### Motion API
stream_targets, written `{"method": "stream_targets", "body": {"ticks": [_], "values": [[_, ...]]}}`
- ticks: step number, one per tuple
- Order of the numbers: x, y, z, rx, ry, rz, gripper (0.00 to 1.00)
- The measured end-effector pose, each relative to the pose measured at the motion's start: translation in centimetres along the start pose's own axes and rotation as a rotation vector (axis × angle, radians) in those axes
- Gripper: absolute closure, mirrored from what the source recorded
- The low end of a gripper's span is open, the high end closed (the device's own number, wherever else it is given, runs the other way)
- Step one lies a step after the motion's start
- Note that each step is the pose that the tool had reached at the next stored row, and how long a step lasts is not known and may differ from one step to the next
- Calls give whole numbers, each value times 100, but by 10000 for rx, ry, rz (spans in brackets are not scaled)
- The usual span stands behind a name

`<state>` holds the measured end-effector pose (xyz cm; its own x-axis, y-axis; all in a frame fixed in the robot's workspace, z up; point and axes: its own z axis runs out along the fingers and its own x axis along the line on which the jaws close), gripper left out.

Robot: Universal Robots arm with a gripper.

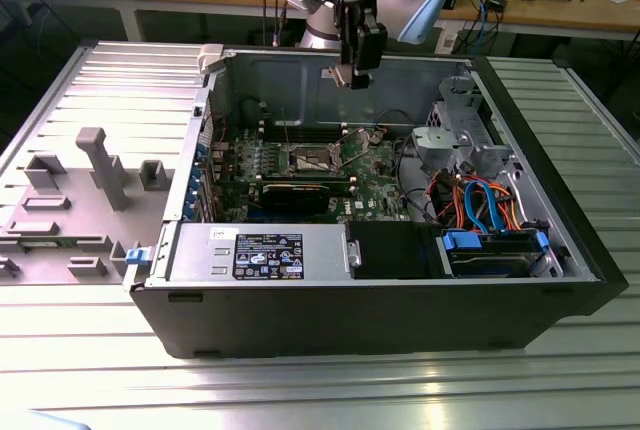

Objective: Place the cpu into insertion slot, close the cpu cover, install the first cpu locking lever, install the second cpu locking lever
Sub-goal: 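Place the cpu into insertion slot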

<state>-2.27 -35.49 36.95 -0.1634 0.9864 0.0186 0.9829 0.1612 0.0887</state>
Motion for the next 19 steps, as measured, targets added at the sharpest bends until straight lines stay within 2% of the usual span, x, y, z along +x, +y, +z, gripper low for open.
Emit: {"method": "stream_targets", "body": {"ticks": [9, 19], "values": [[0, 0, 2, -8, -43, 469, 45], [0, 0, 3, -9, -43, 481, 45]]}}
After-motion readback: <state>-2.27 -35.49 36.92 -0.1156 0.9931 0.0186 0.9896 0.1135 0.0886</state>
